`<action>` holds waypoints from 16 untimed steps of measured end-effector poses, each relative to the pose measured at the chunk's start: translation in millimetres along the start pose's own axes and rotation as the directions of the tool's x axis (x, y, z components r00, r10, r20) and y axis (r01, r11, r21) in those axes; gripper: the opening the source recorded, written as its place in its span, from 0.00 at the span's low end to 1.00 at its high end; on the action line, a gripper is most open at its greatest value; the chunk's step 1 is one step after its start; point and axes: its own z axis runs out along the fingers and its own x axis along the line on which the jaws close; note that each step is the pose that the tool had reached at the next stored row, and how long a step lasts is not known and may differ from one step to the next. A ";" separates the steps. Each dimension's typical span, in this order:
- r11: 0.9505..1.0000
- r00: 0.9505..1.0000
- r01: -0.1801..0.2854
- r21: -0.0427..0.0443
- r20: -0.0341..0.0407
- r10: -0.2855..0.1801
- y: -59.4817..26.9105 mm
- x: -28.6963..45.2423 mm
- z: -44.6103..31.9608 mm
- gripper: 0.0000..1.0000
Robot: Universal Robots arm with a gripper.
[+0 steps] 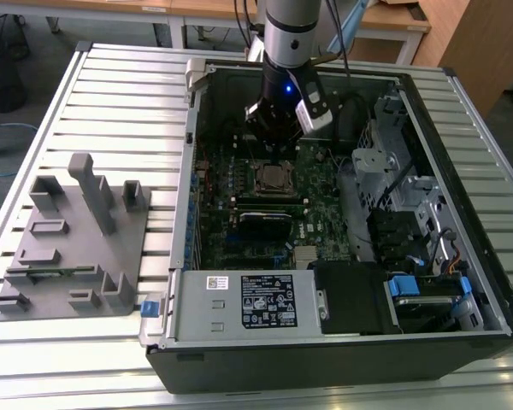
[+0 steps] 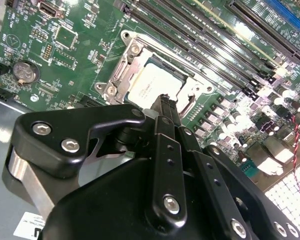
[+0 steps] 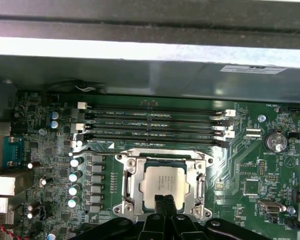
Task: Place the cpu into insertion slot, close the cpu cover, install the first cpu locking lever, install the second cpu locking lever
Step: 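Install the first cpu locking lever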
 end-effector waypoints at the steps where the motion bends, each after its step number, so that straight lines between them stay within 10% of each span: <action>1: 1.000 1.000 0.000 0.000 0.000 0.000 0.0 0.9 0.1 0.11; 16: 1.000 1.000 0.000 0.000 0.001 0.000 0.1 4.0 0.1 0.11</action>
